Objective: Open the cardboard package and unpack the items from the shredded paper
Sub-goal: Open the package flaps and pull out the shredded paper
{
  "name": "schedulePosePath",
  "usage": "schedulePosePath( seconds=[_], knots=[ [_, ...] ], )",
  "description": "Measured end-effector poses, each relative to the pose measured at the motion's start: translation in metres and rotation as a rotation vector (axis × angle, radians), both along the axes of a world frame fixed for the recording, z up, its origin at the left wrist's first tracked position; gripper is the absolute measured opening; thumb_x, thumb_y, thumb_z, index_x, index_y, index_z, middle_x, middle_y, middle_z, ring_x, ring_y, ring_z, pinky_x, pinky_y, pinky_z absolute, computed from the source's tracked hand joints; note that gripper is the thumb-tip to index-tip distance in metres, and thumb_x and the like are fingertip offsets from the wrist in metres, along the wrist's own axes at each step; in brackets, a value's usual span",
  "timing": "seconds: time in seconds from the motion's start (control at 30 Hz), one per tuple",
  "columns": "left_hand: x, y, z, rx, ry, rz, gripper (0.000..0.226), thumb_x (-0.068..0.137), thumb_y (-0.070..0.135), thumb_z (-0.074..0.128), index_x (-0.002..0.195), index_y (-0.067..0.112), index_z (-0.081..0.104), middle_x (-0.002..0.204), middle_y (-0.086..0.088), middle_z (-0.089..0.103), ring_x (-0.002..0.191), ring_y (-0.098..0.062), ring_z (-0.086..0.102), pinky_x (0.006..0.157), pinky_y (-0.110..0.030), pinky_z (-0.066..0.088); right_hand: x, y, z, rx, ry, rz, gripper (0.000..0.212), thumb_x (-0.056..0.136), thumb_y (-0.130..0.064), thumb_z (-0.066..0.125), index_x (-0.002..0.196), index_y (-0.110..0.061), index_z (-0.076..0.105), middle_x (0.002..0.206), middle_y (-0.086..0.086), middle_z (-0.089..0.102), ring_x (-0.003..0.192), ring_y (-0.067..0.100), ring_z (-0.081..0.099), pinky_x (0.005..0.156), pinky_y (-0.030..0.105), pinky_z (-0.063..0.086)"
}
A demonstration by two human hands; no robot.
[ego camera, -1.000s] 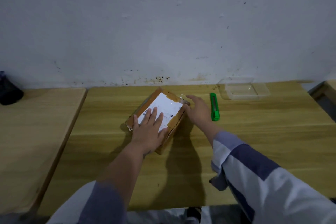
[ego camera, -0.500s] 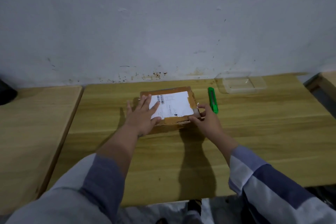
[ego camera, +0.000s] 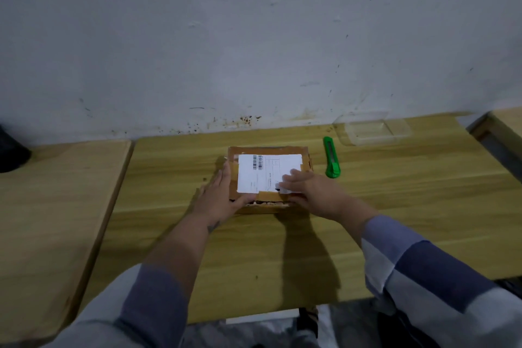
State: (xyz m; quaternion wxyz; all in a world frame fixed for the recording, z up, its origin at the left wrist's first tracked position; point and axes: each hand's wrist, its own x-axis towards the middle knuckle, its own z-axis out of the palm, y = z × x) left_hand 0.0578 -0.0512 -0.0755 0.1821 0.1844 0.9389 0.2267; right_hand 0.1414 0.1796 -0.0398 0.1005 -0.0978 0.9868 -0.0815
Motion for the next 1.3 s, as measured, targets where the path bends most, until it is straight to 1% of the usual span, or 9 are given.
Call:
schedulePosePath(
  seconds=[0.27, 0.4, 0.5, 0.57, 0.63, 0.83, 0.97, 1.1, 1.3],
  knots=[
    [-0.002, -0.003, 0.001, 0.038, 0.033, 0.001, 0.12, 0.062, 0.088, 0.04, 0.153, 0.027, -0.009, 0.161, 0.005, 0.006, 0.147, -0.021, 0.014, 0.118, -0.05, 0.017, 0.014, -0.009, 0.0, -0.086, 0.202, -0.153, 0.03, 0.099, -0.019, 0.039, 0.12, -0.012, 0.059, 0.123, 0.01, 0.062, 0.109, 0.033, 0.06, 0.096, 0.041, 0.046],
    [0.001, -0.007, 0.006, 0.155, 0.036, 0.031, 0.109, 0.068, 0.08, 0.044, 0.154, 0.027, 0.002, 0.16, 0.008, 0.007, 0.147, -0.019, 0.014, 0.116, -0.05, 0.024, 0.006, -0.008, 0.005, -0.256, 0.325, -0.276, 0.025, 0.097, -0.014, 0.043, 0.106, -0.008, 0.065, 0.1, 0.012, 0.07, 0.089, 0.033, 0.066, 0.074, 0.041, 0.053],
    [0.004, -0.007, 0.012, 0.216, 0.068, 0.103, 0.08, 0.084, 0.065, 0.044, 0.152, 0.031, 0.016, 0.156, 0.004, 0.028, 0.141, -0.023, 0.031, 0.106, -0.04, 0.039, 0.0, -0.005, 0.01, -0.253, 0.302, -0.267, 0.025, 0.095, -0.018, 0.045, 0.109, -0.014, 0.065, 0.107, 0.007, 0.07, 0.104, 0.028, 0.064, 0.095, 0.043, 0.047],
    [0.006, -0.006, 0.015, 0.223, 0.074, 0.134, 0.07, 0.09, 0.057, 0.045, 0.151, 0.032, 0.021, 0.149, 0.0, 0.041, 0.133, -0.024, 0.043, 0.09, -0.033, 0.043, -0.003, -0.009, 0.013, -0.149, 0.315, -0.214, 0.03, 0.091, -0.027, 0.047, 0.117, -0.021, 0.063, 0.12, 0.0, 0.066, 0.122, 0.019, 0.055, 0.117, 0.048, 0.02],
    [0.007, -0.004, 0.017, 0.205, 0.085, 0.148, 0.067, 0.091, 0.055, 0.044, 0.15, 0.032, 0.023, 0.146, -0.003, 0.046, 0.128, -0.024, 0.047, 0.084, -0.032, 0.044, -0.009, -0.023, 0.018, -0.097, 0.338, -0.139, 0.038, 0.09, -0.038, 0.048, 0.126, -0.026, 0.058, 0.129, -0.004, 0.061, 0.129, 0.014, 0.049, 0.119, 0.047, 0.008],
    [0.008, -0.004, 0.016, 0.238, 0.077, 0.17, 0.069, 0.09, 0.055, 0.049, 0.15, 0.032, 0.024, 0.141, -0.001, 0.051, 0.123, -0.021, 0.05, 0.08, -0.026, 0.04, -0.035, -0.069, 0.016, -0.066, 0.193, -0.001, 0.043, 0.095, -0.029, 0.047, 0.138, -0.022, 0.044, 0.143, 0.001, 0.048, 0.135, 0.021, 0.04, 0.114, 0.04, 0.025],
    [0.01, -0.006, 0.012, 0.283, -0.006, 0.184, 0.073, 0.089, 0.05, 0.057, 0.151, 0.029, 0.024, 0.142, 0.001, 0.051, 0.128, -0.019, 0.048, 0.084, -0.022, 0.036, -0.039, -0.07, 0.014, -0.05, 0.195, -0.008, 0.038, 0.097, -0.025, 0.043, 0.134, -0.02, 0.049, 0.132, 0.002, 0.056, 0.116, 0.024, 0.055, 0.088, 0.038, 0.05],
    [0.011, -0.004, 0.006, 0.321, 0.006, 0.214, 0.055, 0.091, 0.05, 0.053, 0.141, 0.03, 0.044, 0.128, 0.0, 0.062, 0.111, -0.016, 0.058, 0.076, -0.024, 0.039, -0.043, -0.063, 0.019, -0.086, 0.197, -0.035, 0.039, 0.097, -0.026, 0.042, 0.136, -0.024, 0.047, 0.132, 0.001, 0.059, 0.114, 0.024, 0.059, 0.087, 0.034, 0.048],
    [0.014, -0.002, 0.008, 0.328, -0.029, 0.227, 0.048, 0.093, 0.046, 0.053, 0.135, 0.023, 0.052, 0.122, 0.0, 0.065, 0.109, -0.016, 0.058, 0.078, -0.023, 0.038, -0.043, -0.063, 0.022, -0.088, 0.2, -0.049, 0.036, 0.096, -0.023, 0.045, 0.131, -0.02, 0.052, 0.122, 0.008, 0.065, 0.106, 0.029, 0.063, 0.087, 0.04, 0.052]
  ],
)
